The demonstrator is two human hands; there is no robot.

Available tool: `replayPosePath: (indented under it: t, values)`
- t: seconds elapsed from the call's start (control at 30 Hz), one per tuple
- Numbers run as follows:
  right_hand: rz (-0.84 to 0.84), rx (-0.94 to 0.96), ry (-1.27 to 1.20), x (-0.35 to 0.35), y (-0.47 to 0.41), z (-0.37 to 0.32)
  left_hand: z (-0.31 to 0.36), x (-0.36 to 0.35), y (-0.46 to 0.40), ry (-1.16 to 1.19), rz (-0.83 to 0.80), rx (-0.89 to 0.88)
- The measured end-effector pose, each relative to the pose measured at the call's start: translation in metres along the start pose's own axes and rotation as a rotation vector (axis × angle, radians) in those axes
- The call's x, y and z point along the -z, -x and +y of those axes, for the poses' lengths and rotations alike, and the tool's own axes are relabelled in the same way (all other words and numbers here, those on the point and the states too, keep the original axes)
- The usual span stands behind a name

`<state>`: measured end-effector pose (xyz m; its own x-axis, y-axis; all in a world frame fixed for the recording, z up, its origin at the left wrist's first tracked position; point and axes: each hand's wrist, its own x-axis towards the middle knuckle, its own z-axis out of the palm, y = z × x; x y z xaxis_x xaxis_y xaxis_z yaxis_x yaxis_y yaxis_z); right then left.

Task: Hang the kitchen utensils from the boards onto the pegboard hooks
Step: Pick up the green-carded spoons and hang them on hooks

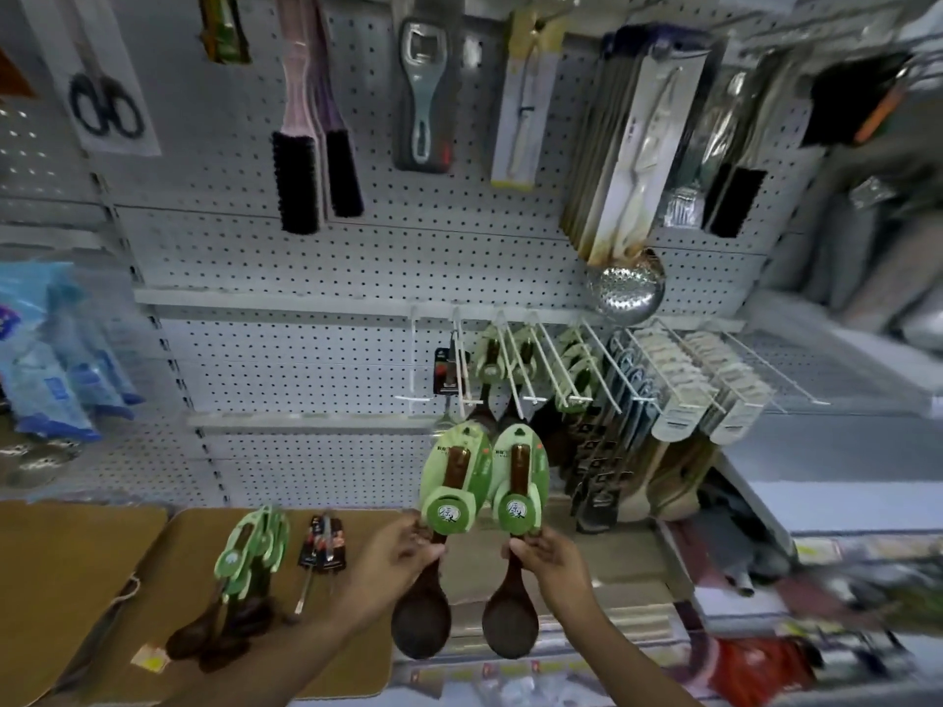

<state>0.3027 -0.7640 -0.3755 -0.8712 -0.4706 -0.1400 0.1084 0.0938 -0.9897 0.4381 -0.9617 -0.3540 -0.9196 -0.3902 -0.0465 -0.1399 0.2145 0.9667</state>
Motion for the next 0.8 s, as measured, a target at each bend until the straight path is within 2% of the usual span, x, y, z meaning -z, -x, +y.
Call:
replayPosePath:
  t: [0.37, 0.8]
  values:
    - [-0.075, 0.034, -0.101, 0.079, -0.061, 0.009, 0.007, -0.078, -0.045, 0.025, 0.013, 0.085]
    - [-0.198, -0.030, -0.077, 0.096, -0.108, 0.019, 0.021, -0.117, -0.067, 0.065, 0.062, 0.073]
